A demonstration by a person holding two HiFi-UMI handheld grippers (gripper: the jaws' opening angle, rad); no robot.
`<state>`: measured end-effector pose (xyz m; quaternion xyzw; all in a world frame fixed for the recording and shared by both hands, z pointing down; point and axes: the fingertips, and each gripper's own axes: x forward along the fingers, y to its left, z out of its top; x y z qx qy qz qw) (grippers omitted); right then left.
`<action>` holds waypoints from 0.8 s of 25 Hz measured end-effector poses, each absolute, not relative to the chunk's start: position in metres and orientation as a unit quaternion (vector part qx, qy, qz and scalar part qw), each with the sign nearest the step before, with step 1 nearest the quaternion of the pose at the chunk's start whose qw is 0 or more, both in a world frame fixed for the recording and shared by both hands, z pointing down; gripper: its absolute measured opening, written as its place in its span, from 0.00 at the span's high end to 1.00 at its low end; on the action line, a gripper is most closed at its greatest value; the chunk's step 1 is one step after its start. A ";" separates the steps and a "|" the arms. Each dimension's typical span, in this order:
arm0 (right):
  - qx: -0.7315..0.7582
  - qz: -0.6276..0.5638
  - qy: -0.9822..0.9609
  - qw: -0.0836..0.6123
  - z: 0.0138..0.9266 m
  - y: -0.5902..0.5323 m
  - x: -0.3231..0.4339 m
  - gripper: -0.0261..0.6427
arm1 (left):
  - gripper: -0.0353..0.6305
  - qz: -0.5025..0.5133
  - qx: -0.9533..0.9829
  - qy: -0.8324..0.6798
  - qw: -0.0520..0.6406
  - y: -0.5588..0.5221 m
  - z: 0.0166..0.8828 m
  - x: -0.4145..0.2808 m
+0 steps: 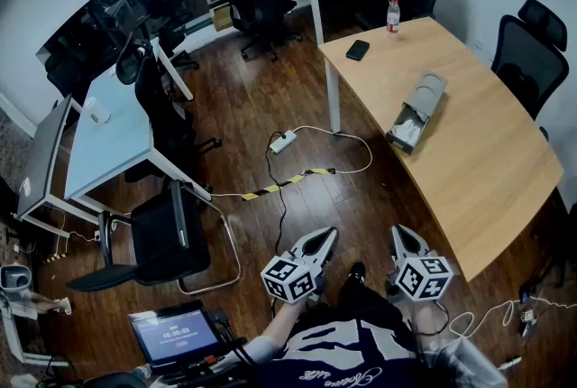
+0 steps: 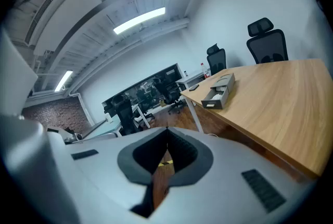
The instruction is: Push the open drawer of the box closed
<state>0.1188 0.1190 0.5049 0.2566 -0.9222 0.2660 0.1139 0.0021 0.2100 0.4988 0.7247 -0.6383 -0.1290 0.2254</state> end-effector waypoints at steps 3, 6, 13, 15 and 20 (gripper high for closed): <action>0.254 0.262 -0.924 0.114 0.501 0.078 0.110 0.98 | 0.94 -0.142 0.721 -0.642 0.220 0.171 0.492 -0.010; 0.248 0.261 -0.926 0.115 0.502 0.039 0.100 0.98 | 0.94 -0.144 0.725 -0.638 0.217 0.130 0.488 -0.016; 0.228 0.269 -0.927 0.125 0.517 -0.022 0.081 0.98 | 0.94 -0.135 0.726 -0.639 0.216 0.066 0.489 -0.026; 0.223 0.276 -0.926 0.130 0.523 -0.029 0.075 0.98 | 0.94 -0.124 0.727 -0.638 0.221 0.060 0.491 -0.027; 0.214 0.295 -0.921 0.140 0.543 -0.039 0.066 0.98 | 0.94 -0.111 0.726 -0.639 0.229 0.042 0.498 -0.035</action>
